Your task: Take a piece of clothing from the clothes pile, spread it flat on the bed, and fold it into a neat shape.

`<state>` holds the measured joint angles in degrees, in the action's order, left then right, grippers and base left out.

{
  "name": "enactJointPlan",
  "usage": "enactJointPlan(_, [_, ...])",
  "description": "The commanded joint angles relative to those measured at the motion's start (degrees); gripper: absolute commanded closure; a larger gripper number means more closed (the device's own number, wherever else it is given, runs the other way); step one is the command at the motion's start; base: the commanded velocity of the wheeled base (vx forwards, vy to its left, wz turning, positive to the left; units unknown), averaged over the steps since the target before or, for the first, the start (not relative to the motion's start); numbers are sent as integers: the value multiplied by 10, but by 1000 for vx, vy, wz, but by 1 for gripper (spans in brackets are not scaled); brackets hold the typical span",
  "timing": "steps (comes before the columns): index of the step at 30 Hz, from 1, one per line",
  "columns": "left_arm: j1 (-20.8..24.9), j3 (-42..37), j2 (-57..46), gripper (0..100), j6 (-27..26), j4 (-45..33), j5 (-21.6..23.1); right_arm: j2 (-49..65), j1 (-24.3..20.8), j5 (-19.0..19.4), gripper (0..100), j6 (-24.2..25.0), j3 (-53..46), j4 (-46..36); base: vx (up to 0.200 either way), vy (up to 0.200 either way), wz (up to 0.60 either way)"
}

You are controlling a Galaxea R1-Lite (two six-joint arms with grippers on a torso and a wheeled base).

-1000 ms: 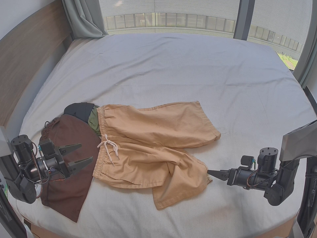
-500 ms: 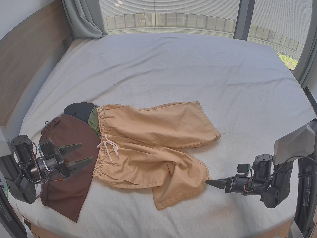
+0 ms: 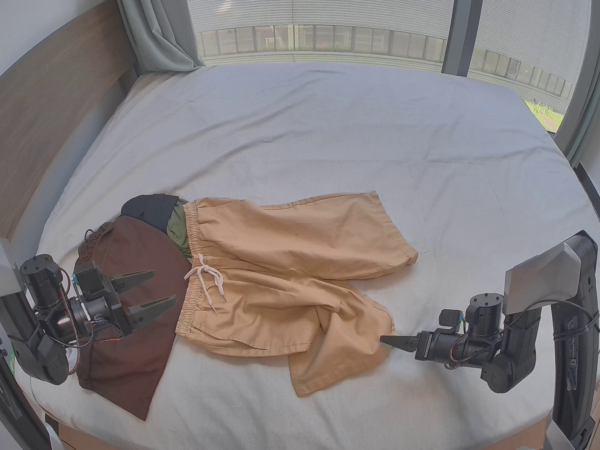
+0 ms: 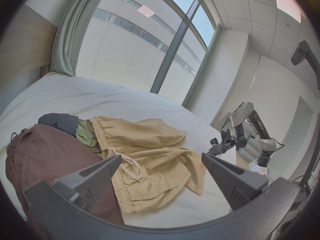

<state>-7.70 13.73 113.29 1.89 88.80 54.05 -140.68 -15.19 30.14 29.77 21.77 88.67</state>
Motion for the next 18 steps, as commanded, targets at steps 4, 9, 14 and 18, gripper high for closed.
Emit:
enactJointPlan(4, [0, 0, -2, 0, 0, 1, 0, -4, -6, 0, 0, 8, 6, -2, 0, 0, 0])
enactJointPlan(9, [1, -1, -1, 0, 0, 1, 0, -3, -3, 0, 100, 9, 10, -2, 0, 0, 0])
enactJointPlan(14, [5, -2, 2, 0, 0, 1, 0, 0, 1, 0, 100, 9, 11, -2, 0, 0, 0])
enactJointPlan(18, [6, -3, 3, 0, 0, 1, 0, 3, 4, 0, 100, 9, 12, -2, 0, 0, 0])
